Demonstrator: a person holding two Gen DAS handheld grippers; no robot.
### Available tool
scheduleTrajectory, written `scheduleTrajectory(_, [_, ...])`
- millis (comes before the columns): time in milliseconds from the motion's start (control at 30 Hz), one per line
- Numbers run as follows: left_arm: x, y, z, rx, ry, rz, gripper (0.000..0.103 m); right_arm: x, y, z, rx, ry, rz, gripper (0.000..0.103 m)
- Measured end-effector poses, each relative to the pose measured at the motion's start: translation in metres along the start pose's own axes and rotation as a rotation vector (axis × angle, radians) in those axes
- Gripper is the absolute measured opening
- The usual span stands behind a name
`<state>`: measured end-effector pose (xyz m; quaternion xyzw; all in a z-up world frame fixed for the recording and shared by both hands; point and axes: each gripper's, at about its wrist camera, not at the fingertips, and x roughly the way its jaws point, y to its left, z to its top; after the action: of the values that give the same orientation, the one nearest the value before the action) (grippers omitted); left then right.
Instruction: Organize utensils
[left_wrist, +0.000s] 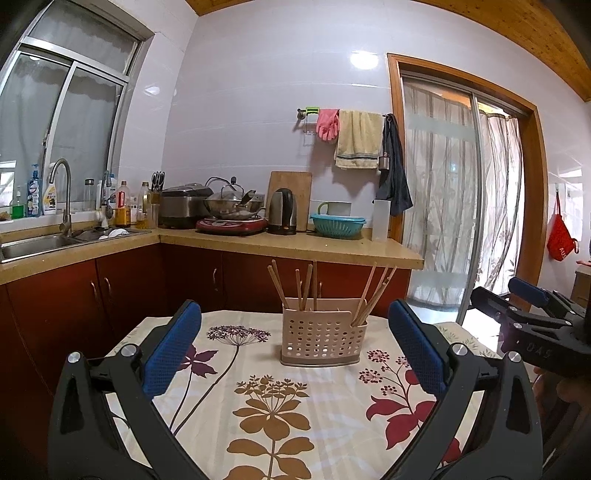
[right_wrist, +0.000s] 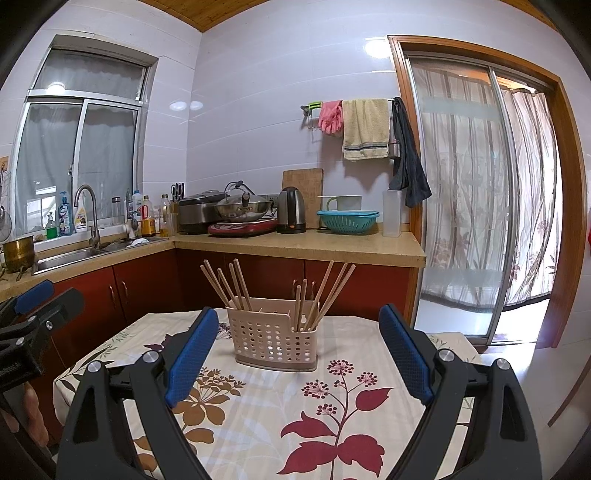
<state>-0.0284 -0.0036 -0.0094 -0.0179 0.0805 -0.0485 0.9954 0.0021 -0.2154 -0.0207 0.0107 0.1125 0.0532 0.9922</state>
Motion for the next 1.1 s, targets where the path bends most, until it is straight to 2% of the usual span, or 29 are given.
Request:
scheduleTrajectory(400, [0.002, -0.001, 0.000, 0.002, -0.003, 0.001, 0.099, -0.001, 0.001, 0.000, 0.001, 0.002, 0.000, 0.086])
scheduleTrajectory(567, [0.004, 0.002, 0.002, 0.004, -0.021, 0.039, 0.099, -0.001, 0.002, -0.001, 0.001, 0.005, 0.001, 0.086])
scheduleTrajectory(767, [0.012, 0.006, -0.001, 0.013, -0.005, 0.080, 0.099, -0.002, 0.005, -0.004, 0.005, 0.017, 0.003, 0.086])
scheduleTrajectory(1100, [0.016, 0.006, -0.001, 0.008, -0.006, 0.030, 0.099, 0.001, 0.003, -0.010, 0.009, 0.028, 0.003, 0.086])
